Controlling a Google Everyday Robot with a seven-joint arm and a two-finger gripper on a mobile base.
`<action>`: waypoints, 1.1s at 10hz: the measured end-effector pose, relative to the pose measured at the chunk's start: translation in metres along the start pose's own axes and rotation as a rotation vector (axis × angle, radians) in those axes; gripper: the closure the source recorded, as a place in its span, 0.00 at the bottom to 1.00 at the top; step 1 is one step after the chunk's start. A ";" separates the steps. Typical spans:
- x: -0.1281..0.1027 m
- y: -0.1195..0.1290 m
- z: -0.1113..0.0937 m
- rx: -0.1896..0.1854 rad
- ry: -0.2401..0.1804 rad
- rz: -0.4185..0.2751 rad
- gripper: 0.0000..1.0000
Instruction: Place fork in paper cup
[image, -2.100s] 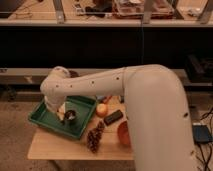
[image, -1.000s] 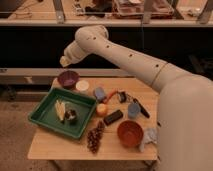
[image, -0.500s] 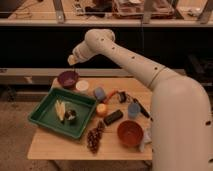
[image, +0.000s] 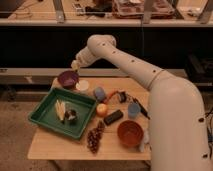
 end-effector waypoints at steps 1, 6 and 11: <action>-0.003 0.001 0.002 0.001 -0.006 -0.007 1.00; -0.022 0.000 0.022 -0.011 -0.066 -0.066 0.91; -0.042 -0.004 0.046 -0.008 -0.122 -0.074 0.43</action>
